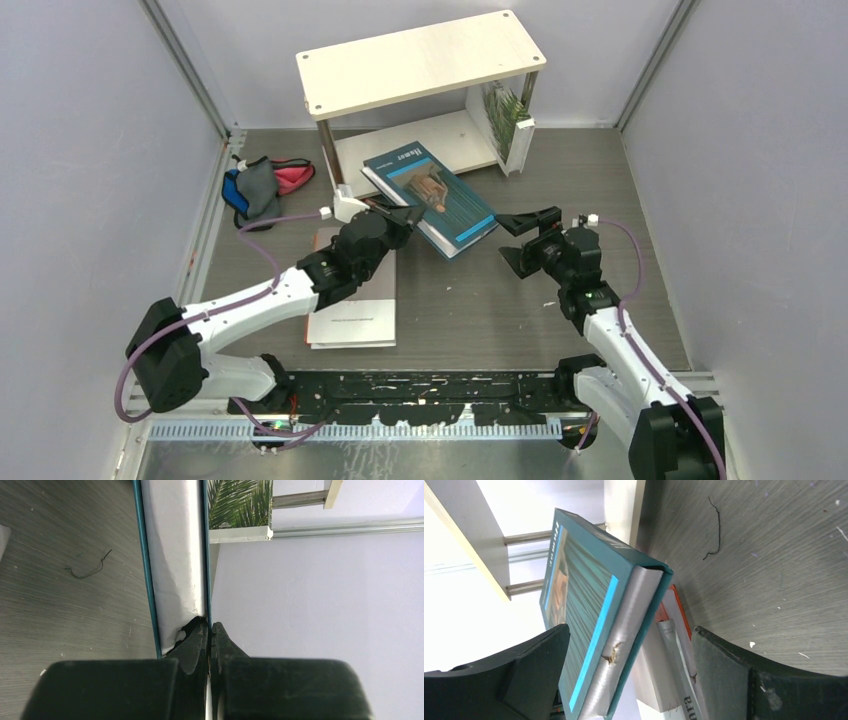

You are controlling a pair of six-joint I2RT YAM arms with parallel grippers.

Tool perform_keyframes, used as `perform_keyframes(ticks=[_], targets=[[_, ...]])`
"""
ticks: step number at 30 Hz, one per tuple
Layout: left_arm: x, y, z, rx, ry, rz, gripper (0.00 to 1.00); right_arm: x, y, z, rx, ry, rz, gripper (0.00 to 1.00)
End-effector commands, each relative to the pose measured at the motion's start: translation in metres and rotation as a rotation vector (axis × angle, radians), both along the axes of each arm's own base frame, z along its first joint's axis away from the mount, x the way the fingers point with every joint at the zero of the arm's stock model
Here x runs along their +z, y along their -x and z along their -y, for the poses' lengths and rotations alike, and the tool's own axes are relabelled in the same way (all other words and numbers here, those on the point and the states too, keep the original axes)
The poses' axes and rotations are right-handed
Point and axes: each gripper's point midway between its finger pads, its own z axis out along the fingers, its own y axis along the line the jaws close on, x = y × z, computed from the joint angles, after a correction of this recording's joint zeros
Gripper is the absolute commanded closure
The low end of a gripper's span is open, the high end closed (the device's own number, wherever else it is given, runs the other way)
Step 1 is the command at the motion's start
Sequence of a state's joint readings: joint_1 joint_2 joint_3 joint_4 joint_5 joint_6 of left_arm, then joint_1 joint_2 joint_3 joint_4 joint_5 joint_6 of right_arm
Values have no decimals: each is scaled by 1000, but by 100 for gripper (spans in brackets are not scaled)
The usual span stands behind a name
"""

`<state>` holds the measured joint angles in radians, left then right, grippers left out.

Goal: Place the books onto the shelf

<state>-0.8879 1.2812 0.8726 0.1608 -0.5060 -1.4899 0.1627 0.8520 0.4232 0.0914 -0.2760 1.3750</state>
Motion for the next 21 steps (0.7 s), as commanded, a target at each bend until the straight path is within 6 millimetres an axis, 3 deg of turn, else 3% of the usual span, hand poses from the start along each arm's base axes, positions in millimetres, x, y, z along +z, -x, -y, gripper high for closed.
perform_keyframes(ticks=[1,21], targets=[[36,-4,2,12,128,62,100,32,-14,-9,12,-67,113,4],[31,-6,16,-24,185,51,100,26,-40,-35,47,-119,125,4]])
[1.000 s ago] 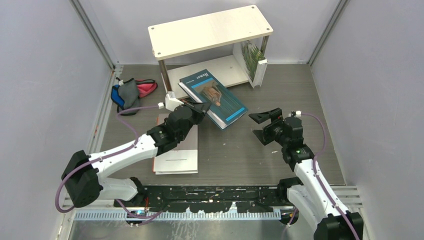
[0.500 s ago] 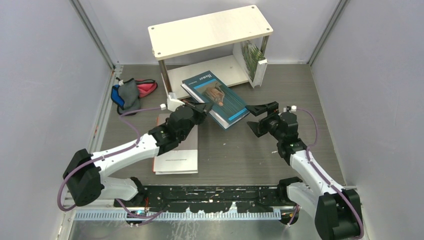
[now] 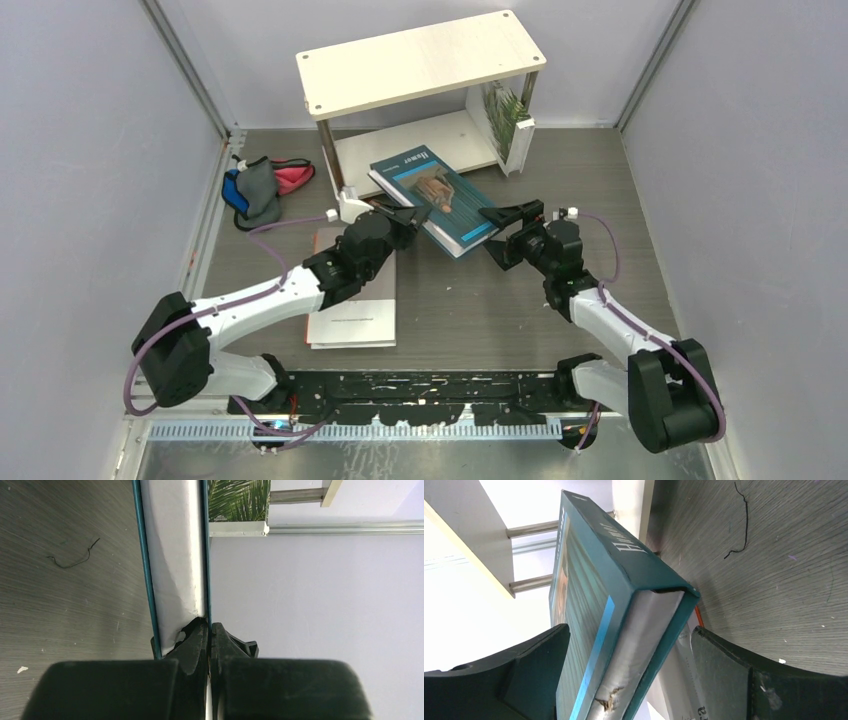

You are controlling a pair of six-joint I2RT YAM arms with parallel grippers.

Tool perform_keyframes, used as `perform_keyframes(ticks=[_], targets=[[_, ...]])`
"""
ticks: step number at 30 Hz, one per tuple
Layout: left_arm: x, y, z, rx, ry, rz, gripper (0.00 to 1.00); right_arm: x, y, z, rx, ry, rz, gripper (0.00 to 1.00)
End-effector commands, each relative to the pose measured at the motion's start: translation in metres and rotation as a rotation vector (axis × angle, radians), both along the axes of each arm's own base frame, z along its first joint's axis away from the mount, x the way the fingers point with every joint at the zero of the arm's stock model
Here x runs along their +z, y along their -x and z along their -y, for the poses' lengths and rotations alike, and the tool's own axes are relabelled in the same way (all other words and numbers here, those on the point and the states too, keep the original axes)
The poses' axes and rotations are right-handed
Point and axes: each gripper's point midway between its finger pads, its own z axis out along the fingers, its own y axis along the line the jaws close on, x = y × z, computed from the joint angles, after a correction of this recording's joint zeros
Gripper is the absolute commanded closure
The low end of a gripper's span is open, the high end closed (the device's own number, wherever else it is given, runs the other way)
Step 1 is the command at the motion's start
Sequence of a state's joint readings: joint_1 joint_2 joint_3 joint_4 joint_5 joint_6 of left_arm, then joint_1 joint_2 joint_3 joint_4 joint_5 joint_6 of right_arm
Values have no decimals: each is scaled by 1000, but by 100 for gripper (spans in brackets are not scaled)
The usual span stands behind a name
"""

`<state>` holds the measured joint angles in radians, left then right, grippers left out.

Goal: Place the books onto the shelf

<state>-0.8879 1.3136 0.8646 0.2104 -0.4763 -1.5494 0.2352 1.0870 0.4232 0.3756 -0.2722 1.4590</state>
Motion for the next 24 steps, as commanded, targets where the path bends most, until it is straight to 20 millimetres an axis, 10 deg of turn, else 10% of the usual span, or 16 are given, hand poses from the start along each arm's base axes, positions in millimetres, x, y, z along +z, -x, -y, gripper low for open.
perform_keyframes(ticks=[1,17,24], targets=[[34,-5,7,-8,121,71,100,34,-15,-7,2,-47,118,4],[9,-3,9,-45,108,16,100,58,-35,-21,51,-100,176,12],[1,-6,10,-70,80,1,100,50,-32,-23,69,-89,161,31]])
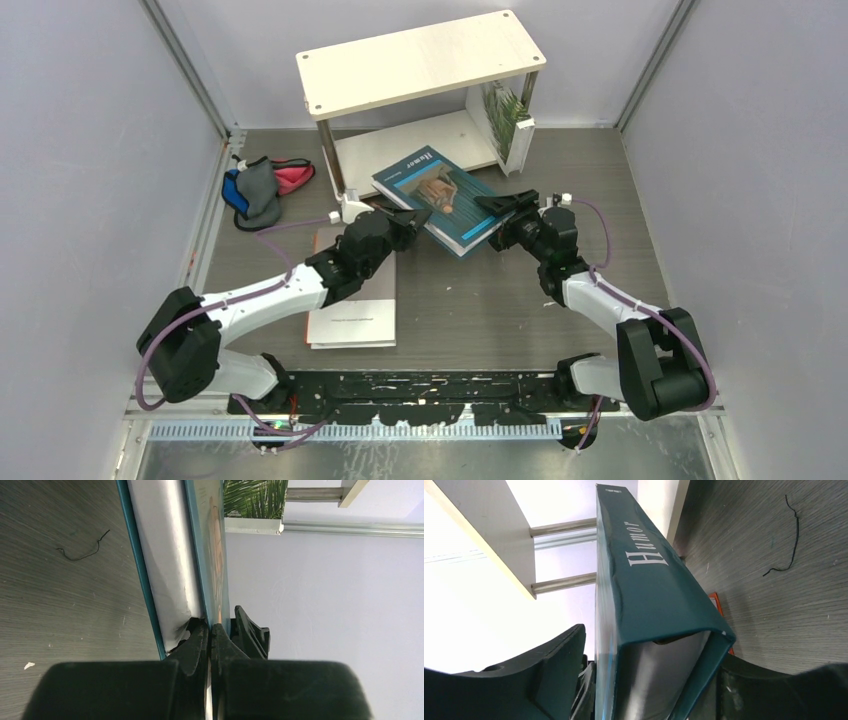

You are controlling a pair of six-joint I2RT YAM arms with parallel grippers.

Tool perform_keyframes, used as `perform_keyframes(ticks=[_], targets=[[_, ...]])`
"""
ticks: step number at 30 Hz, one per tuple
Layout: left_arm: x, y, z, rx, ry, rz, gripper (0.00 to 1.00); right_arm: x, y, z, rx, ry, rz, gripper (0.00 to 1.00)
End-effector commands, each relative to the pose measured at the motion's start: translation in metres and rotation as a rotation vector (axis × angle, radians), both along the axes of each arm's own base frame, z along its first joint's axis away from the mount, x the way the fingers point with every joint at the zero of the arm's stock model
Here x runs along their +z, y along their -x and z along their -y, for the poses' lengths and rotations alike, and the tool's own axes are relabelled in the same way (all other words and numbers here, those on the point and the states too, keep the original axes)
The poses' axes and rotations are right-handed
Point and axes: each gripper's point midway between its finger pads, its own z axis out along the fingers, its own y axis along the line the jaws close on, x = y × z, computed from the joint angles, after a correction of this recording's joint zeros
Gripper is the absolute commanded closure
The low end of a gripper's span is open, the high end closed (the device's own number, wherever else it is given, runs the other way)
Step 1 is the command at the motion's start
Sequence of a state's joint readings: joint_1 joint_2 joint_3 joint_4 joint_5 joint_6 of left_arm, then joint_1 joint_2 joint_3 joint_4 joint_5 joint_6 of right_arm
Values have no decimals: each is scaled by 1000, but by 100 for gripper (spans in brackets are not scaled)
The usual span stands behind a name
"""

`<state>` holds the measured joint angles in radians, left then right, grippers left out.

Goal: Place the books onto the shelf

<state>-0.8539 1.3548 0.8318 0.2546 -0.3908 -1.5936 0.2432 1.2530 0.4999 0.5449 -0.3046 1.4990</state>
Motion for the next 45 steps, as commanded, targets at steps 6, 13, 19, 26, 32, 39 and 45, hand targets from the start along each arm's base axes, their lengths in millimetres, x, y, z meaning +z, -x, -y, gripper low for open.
perform_keyframes(ticks=[6,13,19,26,32,39,45], targets=[[12,-2,-2,-11,9,33,88,27,1,-7,41,-6,99,50],[2,-1,-15,12,-31,17,60,24,2,-7,46,19,107,63],[-1,4,-33,40,-86,5,52,28,-2,-8,57,77,140,63],[-4,12,-49,38,-157,-24,50,59,-16,-10,66,140,226,63],[-4,20,-65,45,-191,-38,50,86,-28,-11,65,198,294,63],[-4,28,-84,44,-255,-41,50,100,-52,-10,58,337,361,63],[-4,38,-108,44,-364,-55,50,100,-78,-7,51,494,413,63]])
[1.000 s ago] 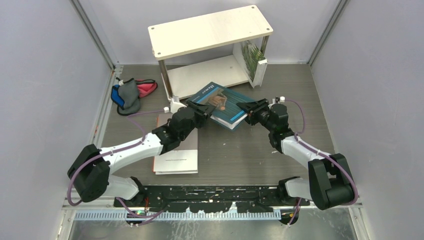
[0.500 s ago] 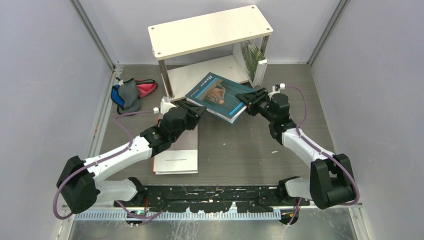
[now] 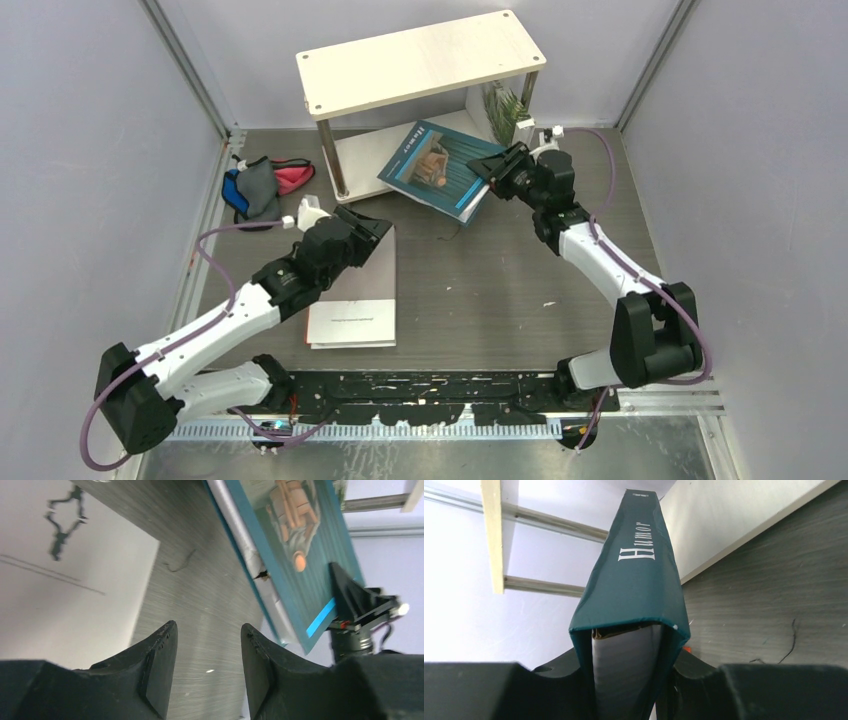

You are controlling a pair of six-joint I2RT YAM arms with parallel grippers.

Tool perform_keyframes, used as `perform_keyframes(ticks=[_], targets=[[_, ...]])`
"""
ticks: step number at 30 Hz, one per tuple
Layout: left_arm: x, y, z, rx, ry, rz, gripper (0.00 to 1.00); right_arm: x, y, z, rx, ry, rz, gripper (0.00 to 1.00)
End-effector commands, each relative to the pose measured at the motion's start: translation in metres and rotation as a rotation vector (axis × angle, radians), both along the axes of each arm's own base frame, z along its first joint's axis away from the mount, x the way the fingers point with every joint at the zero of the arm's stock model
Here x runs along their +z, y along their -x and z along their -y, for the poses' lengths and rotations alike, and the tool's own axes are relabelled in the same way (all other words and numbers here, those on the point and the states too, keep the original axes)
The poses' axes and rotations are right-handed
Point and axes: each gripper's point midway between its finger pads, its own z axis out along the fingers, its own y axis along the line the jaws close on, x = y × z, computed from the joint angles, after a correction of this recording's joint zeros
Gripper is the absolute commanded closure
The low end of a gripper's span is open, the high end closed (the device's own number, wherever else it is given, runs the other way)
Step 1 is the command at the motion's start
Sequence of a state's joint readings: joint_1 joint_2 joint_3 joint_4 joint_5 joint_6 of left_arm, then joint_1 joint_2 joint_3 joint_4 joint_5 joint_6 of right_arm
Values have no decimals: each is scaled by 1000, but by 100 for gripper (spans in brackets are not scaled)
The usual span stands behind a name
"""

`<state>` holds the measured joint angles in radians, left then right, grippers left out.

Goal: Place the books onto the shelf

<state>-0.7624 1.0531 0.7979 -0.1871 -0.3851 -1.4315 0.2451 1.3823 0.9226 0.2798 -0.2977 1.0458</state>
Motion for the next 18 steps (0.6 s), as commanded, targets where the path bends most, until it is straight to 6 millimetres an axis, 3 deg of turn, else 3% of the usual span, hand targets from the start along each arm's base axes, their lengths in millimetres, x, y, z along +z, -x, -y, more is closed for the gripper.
perform_keyframes(ticks=[1,18], targets=[[3,8,-26,6,-130,-3,50,31,-25,4,-21,140,166,63],[-22,38,-106,78,-445,-49,47,21,-86,6,-93,348,325,63]])
